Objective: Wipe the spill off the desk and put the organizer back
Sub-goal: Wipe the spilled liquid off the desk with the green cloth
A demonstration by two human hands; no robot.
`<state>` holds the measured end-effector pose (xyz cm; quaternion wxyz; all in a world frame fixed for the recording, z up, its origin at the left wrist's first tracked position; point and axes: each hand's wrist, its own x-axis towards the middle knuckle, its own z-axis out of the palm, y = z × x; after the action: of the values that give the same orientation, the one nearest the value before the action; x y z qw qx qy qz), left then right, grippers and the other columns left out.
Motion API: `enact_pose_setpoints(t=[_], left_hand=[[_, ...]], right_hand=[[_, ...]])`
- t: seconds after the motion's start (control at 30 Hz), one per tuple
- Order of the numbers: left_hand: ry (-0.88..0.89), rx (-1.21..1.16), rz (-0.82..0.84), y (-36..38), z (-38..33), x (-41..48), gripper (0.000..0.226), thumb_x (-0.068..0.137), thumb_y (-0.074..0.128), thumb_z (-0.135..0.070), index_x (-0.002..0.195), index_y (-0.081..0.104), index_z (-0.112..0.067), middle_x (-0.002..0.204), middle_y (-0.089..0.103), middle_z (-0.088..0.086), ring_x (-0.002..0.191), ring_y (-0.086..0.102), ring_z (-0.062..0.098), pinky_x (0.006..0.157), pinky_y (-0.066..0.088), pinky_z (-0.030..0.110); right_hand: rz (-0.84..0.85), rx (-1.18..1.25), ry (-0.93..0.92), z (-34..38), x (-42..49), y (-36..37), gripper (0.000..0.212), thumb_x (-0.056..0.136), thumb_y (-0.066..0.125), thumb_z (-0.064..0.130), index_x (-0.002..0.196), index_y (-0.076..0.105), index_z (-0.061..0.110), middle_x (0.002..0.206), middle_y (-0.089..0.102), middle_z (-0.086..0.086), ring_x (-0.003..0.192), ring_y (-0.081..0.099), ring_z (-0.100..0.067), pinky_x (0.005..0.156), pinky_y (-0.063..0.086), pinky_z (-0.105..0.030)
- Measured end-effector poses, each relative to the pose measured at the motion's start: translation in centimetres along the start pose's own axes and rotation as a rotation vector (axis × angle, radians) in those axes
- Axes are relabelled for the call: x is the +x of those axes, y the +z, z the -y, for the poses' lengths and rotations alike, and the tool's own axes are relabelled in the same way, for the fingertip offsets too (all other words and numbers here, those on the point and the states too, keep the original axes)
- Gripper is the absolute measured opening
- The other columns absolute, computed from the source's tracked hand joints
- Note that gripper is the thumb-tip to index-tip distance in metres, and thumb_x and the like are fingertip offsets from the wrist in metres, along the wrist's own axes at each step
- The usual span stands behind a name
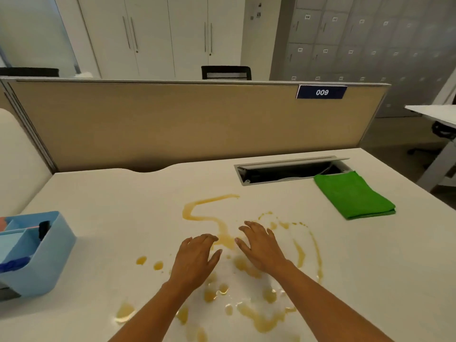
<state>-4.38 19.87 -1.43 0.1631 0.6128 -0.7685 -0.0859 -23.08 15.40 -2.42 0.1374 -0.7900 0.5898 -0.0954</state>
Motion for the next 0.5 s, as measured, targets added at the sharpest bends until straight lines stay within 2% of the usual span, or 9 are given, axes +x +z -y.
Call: enact_pose_setpoints(t=[0.33, 0.5], left_hand=[[0.041, 0.015, 0.15, 6.0, -11.9, 10.1, 0.042, 0.092, 0.035, -0.045, 0.127, 0.045, -0.023, 0.134, 0.052, -0.007, 0.121, 0.049, 0.014, 0.104, 0.03, 0.03], [0.103, 0.03, 0.261, 9.3, -16.9, 14.5, 0.045, 0.093, 0.033, -0.045, 0.129, 0.043, -0.021, 0.138, 0.048, -0.005, 0.126, 0.044, 0.015, 0.107, 0.028, 0.033]], right_hand=[[-0.045, -0.028, 0.103, -16.1, 1.3, -5.6, 0.047, 0.097, 0.033, 0.042, 0.138, 0.037, 0.02, 0.152, 0.028, -0.001, 0.141, 0.021, -0.013, 0.115, 0.015, -0.039], [-0.084, -0.046, 0.196, -22.9, 2.5, -8.2, 0.048, 0.096, 0.038, 0.035, 0.139, 0.036, 0.013, 0.15, 0.031, -0.006, 0.138, 0.028, -0.017, 0.112, 0.026, -0.031]])
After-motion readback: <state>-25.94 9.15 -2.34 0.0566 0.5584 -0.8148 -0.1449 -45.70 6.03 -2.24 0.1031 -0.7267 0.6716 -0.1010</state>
